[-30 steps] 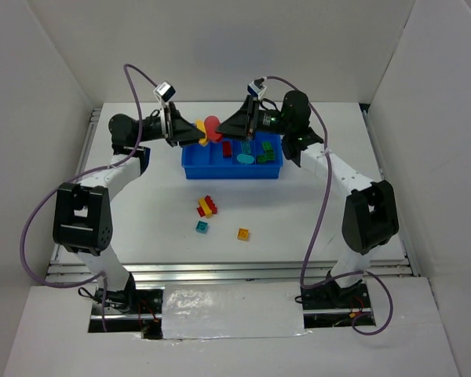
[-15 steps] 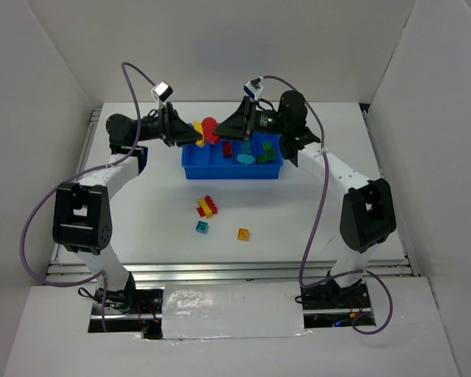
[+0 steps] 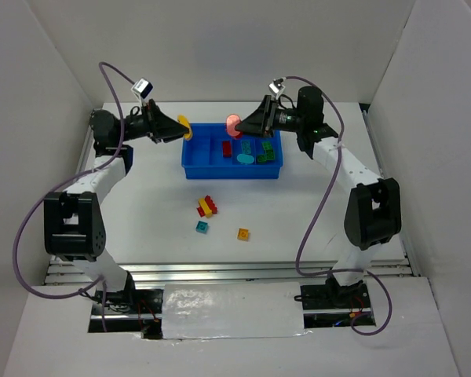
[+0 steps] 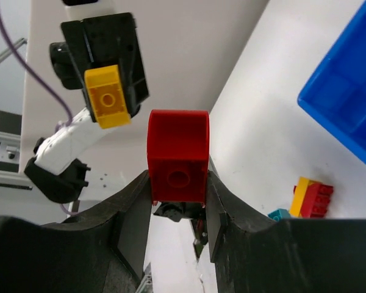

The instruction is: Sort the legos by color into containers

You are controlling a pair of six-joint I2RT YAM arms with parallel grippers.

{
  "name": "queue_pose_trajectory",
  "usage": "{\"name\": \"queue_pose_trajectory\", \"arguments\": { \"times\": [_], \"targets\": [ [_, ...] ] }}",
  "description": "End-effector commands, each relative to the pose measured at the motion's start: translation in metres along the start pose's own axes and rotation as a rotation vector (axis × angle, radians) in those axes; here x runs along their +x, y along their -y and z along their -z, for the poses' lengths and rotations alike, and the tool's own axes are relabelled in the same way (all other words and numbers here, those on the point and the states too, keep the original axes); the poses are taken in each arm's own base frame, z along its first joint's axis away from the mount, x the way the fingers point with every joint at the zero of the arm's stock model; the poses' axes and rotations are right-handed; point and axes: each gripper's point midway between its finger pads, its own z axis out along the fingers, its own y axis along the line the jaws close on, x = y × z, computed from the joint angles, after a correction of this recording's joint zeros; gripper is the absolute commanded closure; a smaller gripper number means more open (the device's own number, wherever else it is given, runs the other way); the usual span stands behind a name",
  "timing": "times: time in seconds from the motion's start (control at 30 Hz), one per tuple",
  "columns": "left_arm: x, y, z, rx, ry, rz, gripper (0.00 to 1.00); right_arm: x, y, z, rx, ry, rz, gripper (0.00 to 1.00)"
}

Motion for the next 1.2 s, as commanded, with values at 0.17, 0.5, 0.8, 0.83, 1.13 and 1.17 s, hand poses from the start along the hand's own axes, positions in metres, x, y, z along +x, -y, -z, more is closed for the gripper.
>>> {"name": "queue_pose_trajectory", "arguments": {
  "times": [0.17, 0.5, 0.8, 0.83, 1.13, 1.17],
  "targets": [
    [-0.019, 0.008, 0.003, -0.108, 0.030, -0.248, 1.00, -0.014, 0.007, -0.004, 0.029, -0.001, 0.081, 1.00],
    [-0.010, -0.035, 0.010, -0.454, 0.013, -0.181, 1.00, -0.054, 0.124, -0.030, 0.598, 0.036, 0.038, 1.00],
    [-0.005, -0.037, 0.021, -0.549, 0.029, -0.188, 1.00, -0.043, 0.178, -0.062, 0.758, 0.022, 0.042, 1.00],
    [-0.003, -0.040, 0.021, -0.554, 0.027, -0.179, 1.00, -0.039, 0.179, -0.067, 0.750, 0.011, 0.040, 1.00],
    [-0.001, -0.045, 0.017, -0.521, 0.012, -0.158, 1.00, -0.007, 0.187, -0.092, 0.739, -0.061, 0.026, 0.29],
    [0.000, -0.046, 0.016, -0.519, 0.009, -0.157, 1.00, -0.007, 0.184, -0.092, 0.735, -0.061, 0.028, 0.21]
  ]
}}
